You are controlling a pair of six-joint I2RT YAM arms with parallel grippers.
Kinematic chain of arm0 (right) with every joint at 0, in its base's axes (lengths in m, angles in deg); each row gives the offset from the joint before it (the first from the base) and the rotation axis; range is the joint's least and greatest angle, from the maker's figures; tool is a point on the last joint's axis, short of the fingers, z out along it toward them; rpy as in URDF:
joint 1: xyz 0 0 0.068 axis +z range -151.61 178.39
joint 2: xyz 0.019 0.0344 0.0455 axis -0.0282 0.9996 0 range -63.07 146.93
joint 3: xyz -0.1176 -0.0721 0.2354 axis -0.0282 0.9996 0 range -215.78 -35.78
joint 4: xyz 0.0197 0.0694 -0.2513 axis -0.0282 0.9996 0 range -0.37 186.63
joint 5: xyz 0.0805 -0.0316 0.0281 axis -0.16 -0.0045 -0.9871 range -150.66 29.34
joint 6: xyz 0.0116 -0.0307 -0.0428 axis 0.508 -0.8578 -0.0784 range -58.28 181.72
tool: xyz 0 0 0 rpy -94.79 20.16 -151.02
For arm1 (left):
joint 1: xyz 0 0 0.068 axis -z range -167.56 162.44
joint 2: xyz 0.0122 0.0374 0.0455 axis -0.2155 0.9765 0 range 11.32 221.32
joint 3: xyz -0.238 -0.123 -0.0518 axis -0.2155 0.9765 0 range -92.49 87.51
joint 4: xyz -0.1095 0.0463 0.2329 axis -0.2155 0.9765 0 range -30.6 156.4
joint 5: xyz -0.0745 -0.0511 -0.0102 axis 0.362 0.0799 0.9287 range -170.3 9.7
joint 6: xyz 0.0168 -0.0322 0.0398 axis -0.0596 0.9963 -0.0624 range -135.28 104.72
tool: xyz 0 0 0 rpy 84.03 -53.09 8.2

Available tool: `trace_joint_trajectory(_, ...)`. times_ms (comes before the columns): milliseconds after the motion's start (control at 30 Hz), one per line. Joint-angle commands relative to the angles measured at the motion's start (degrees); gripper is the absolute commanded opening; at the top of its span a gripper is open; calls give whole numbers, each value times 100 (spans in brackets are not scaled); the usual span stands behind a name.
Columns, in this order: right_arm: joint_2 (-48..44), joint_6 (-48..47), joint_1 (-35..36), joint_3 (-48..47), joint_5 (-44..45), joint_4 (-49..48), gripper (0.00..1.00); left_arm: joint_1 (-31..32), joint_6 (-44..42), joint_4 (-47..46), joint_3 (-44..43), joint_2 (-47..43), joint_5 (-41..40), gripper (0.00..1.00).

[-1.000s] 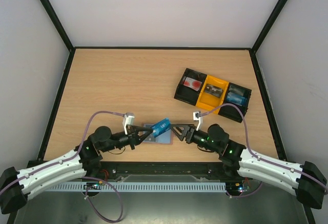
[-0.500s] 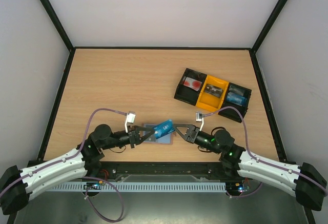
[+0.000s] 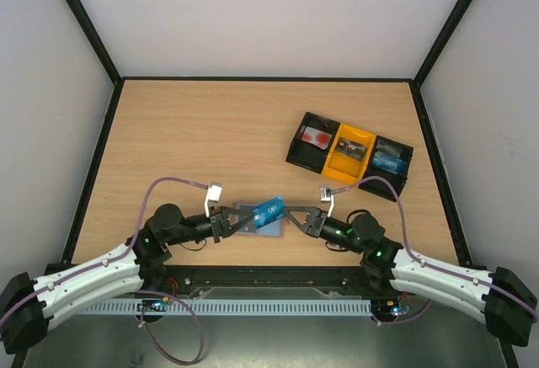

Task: Take the credit cards out of the card holder

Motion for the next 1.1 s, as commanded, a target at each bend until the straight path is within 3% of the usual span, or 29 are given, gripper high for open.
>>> trace_joint_trajectory(0,27,-87,-16,83,-173,-122,32,-62,81,-286,62,-31,75,3)
trace_joint_trajectory(133,98,-74,-21,115,-279,-274,28,-101,82,-287,65,-11,83,3)
trace_joint_trajectory(333,-16,-128,-21,123,-262,-311,4,-136,134,-330,117,19,101,3)
trace_joint_trajectory(667,-262,-220,-29,162,-132,-201,2,-169,96,25,35,19,-196,6)
trace_joint_trajectory(833,-274,-295,-29,95,-27,-72,2,-181,84,380,-37,-84,-537,38)
trace_joint_trajectory(967,-337,-438,-56,11,211,270,2,-183,47,769,-134,-284,-923,72)
trace_joint_trajectory(1067,-367,-605,-155,-141,307,626,2,-187,-146,1055,-294,-410,-1072,90)
